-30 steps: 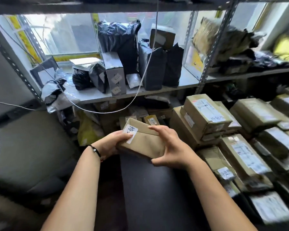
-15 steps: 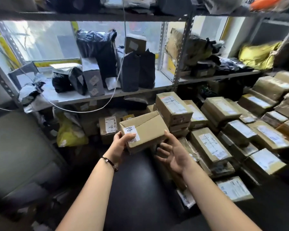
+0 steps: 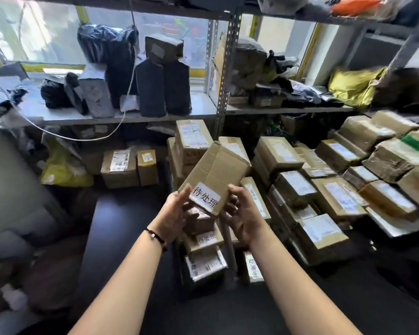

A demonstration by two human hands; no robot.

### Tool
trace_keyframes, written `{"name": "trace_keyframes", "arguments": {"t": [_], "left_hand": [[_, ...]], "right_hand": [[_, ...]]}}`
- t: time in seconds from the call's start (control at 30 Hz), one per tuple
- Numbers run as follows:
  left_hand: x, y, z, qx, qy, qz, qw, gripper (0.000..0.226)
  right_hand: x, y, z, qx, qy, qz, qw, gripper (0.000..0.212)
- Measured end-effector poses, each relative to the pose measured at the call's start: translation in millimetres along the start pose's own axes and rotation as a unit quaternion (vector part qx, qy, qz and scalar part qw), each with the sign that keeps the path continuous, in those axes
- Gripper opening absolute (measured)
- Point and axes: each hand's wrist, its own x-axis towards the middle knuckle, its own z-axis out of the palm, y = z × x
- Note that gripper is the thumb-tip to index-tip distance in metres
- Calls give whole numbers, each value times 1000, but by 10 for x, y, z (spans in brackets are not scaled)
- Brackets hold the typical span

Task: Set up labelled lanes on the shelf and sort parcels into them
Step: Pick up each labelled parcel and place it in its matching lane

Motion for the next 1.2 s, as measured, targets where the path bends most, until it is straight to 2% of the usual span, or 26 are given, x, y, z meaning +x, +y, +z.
{"name": "trace_keyframes", "arguments": {"t": [0.13,0.2,0.3,0.37,0.47,0.53,0.63,0.7,0.8,0.93,1.07,1.2], "left_hand": [[-97,-122,162,-3,36,20,999,51],[-133,-200,95,8,71,5,997,63],[-161,-338,-45,37,87,-22,995,77],[-186,-382,-46,55,101,-39,993,84],[-179,-434,-99,65,115,-40,990,85],[-111,-419,-186,120,120,-47,984,88],[19,-332,-347,170,96,-62,979,69],[102,-248,-478,120,162,-42,979,60],[202,-171,-685,31,266,-10,963,50],[394,-179,-739,21,279,-23,960,35],[427,-255,-744,17,273,-44,961,29],[396,-279,-763,-12,287,-69,955,29]], "right_hand": [[35,-70,-253,-4,-47,15,999,81],[46,-41,-330,-7,-64,34,997,77],[91,1,-359,-30,-76,53,995,56],[170,30,-367,-54,-75,66,994,55],[299,28,-362,-89,-82,89,989,48],[438,23,-356,-114,-70,108,985,41],[659,56,-298,-116,-45,142,982,46],[822,83,-243,-119,-40,161,979,51],[1031,67,-163,-170,-29,159,972,38],[1236,101,-95,-191,-1,189,963,45],[1334,193,-109,-189,19,202,961,49],[1397,210,-142,-173,42,206,962,43]]}}
